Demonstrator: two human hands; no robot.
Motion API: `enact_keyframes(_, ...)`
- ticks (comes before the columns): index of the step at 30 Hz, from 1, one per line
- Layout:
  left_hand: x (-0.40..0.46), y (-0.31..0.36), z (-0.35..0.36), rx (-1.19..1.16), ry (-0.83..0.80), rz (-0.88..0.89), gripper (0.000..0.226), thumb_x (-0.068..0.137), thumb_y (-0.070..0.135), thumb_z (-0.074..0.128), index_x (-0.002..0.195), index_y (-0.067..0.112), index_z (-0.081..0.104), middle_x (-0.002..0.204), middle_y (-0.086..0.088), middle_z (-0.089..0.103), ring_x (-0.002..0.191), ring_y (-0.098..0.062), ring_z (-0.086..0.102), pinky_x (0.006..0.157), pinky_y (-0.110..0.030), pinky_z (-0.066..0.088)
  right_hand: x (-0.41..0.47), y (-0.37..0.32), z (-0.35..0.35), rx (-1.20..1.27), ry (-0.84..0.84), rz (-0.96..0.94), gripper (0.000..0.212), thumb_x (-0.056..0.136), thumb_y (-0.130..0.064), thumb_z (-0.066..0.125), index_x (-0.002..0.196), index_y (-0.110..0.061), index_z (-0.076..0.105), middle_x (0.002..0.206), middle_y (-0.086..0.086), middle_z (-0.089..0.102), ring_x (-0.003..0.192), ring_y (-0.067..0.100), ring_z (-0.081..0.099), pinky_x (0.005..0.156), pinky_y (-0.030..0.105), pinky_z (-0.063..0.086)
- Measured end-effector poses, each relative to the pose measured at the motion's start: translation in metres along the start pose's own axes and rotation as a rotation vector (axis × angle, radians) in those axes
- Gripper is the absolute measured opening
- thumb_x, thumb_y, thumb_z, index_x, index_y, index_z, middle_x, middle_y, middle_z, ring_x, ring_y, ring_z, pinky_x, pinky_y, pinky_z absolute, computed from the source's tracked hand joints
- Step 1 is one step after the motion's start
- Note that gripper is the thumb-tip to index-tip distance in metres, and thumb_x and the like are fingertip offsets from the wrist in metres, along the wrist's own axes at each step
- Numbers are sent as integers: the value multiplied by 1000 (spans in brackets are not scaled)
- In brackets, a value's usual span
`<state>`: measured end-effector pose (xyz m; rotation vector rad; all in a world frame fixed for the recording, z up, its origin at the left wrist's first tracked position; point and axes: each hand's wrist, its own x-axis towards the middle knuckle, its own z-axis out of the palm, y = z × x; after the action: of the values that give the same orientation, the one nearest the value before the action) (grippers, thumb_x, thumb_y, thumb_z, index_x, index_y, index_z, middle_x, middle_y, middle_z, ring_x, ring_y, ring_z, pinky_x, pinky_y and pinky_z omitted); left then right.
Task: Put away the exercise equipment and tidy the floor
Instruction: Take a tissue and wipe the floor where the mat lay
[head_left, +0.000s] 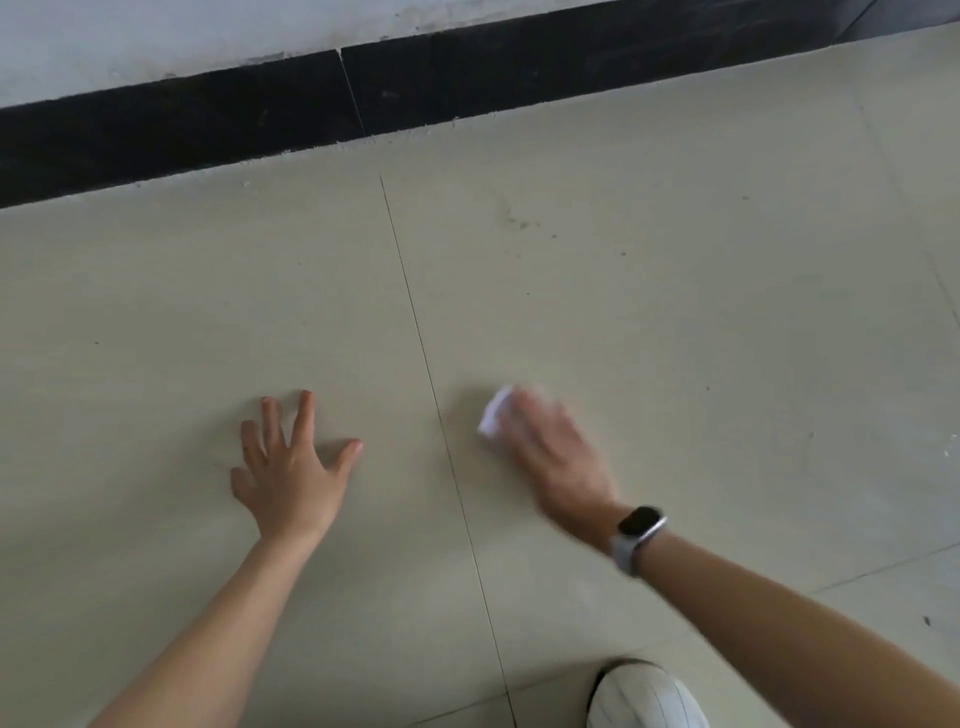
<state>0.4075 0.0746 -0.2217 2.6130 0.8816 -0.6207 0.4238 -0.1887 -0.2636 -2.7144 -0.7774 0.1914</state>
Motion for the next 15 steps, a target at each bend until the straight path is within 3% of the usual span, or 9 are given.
enact_keyframes(3, 1, -3, 0, 5, -16, -6, 76, 83, 52, 56, 146, 34, 17, 159, 0, 1, 146, -26, 0, 111, -53, 16, 26, 60, -28, 33, 150, 636, 60, 83, 6, 26, 142, 1, 23, 150, 28, 17, 141, 41, 13, 117, 50, 13)
enact_keyframes(5, 2, -5, -1, 11, -35, 1, 76, 83, 52, 56, 146, 37, 17, 159, 2, 0, 146, -25, 0, 111, -51, 16, 51, 62, -33, 59, 154, 851, 56, 90, -2, 27, 144, 1, 13, 153, 27, 5, 143, 40, 3, 119, 45, 4)
enact_keyframes(7, 4, -9, -3, -2, -59, 3, 73, 84, 48, 57, 145, 39, 17, 159, 5, -1, 146, -23, 0, 111, -50, 16, 85, 37, -23, 41, 194, 727, 56, 88, -2, 31, 143, -1, 20, 151, 26, 15, 142, 41, 10, 118, 48, 8)
enact_keyframes(11, 11, -17, -10, -29, -77, 14, 65, 89, 26, 56, 143, 40, 24, 158, 9, 4, 146, -20, 4, 112, -48, 18, 132, -57, 18, 23, 166, 155, 58, 75, 2, 32, 132, -5, 44, 136, 30, 43, 130, 43, 35, 112, 49, 25)
enact_keyframes(13, 13, -20, -14, -46, -46, 17, 63, 89, 13, 52, 142, 38, 30, 158, 9, 11, 145, -20, 9, 113, -48, 20, 117, -98, 25, 22, 18, -118, 63, 73, -1, 26, 132, -8, 46, 136, 28, 45, 129, 41, 41, 110, 46, 26)
enact_keyframes(15, 14, -20, -16, -66, -16, 23, 60, 89, 6, 47, 140, 36, 36, 157, 8, 16, 145, -21, 13, 113, -48, 24, 85, -97, 25, -17, -100, -244, 66, 73, -1, 25, 135, -9, 43, 140, 25, 43, 132, 36, 39, 113, 42, 23)
